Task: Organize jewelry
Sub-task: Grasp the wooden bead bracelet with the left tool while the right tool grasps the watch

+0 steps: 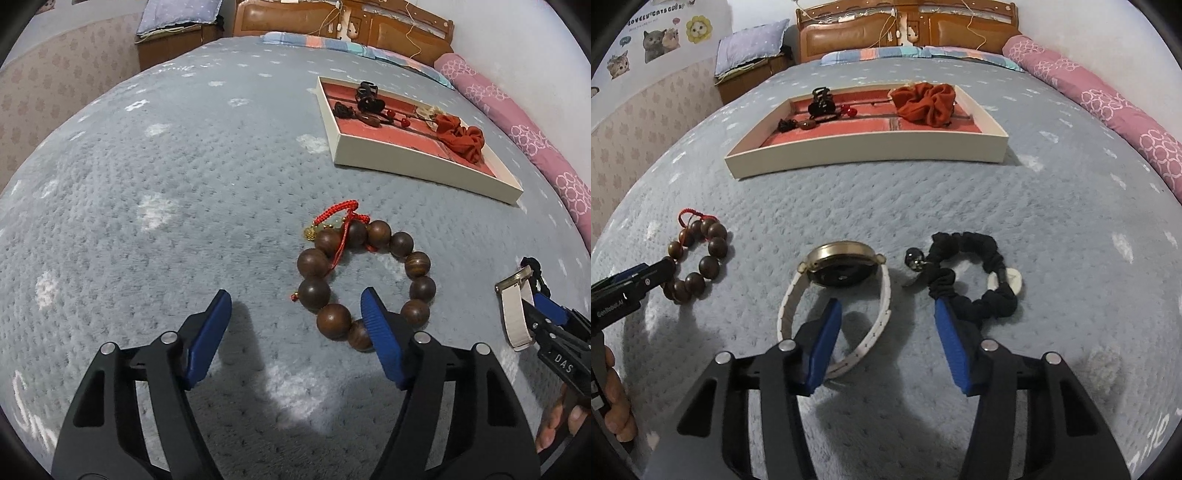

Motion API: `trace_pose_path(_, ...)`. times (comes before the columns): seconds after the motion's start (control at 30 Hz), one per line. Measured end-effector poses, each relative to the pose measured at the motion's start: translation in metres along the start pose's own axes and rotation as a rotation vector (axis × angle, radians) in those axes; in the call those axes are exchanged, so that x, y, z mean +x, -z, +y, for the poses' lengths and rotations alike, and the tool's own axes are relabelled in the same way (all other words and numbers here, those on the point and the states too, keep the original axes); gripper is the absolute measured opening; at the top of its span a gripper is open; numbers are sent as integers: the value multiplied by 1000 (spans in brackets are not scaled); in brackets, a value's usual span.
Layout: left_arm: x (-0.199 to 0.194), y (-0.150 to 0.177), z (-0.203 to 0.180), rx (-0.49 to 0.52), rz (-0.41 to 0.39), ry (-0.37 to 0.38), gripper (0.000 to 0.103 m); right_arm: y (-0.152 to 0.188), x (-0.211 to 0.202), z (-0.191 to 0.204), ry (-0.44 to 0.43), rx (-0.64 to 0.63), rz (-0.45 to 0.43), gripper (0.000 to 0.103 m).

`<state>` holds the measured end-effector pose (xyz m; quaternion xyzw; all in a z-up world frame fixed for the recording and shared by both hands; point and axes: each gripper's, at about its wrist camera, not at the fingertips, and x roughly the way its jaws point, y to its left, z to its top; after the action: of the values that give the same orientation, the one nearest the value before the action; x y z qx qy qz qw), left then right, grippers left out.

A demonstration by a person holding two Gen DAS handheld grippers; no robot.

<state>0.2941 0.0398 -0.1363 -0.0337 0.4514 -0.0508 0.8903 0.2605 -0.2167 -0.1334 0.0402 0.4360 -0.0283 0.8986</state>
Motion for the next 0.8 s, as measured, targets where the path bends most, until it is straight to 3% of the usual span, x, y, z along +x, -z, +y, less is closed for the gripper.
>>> trace_pose_path(0.13, 5, -1, -1, -2, 21, 6, 69, 0, 5, 3, 7, -9, 13, 49)
trace_pose_path(0.23, 7, -1, -3, 11, 28, 15, 62, -1, 7, 4, 12, -15, 15, 47)
trace_pose_path(0.43, 15, -5, -9, 19, 50, -16, 58, -3, 10, 3, 4, -7, 17, 39)
trace_pose_path(0.6, 13, -2, -10, 32, 46, 1, 31, -3, 9, 0, -1, 6, 13, 29)
trace_pose_path(0.73, 11, -2, -14, 55, 40, -13, 27, -3, 9, 5, 9, -20, 11, 14)
trace_pose_path(0.8, 10, -2, -14, 56, 38, -8, 26, -3, 9, 4, 7, -19, 10, 13)
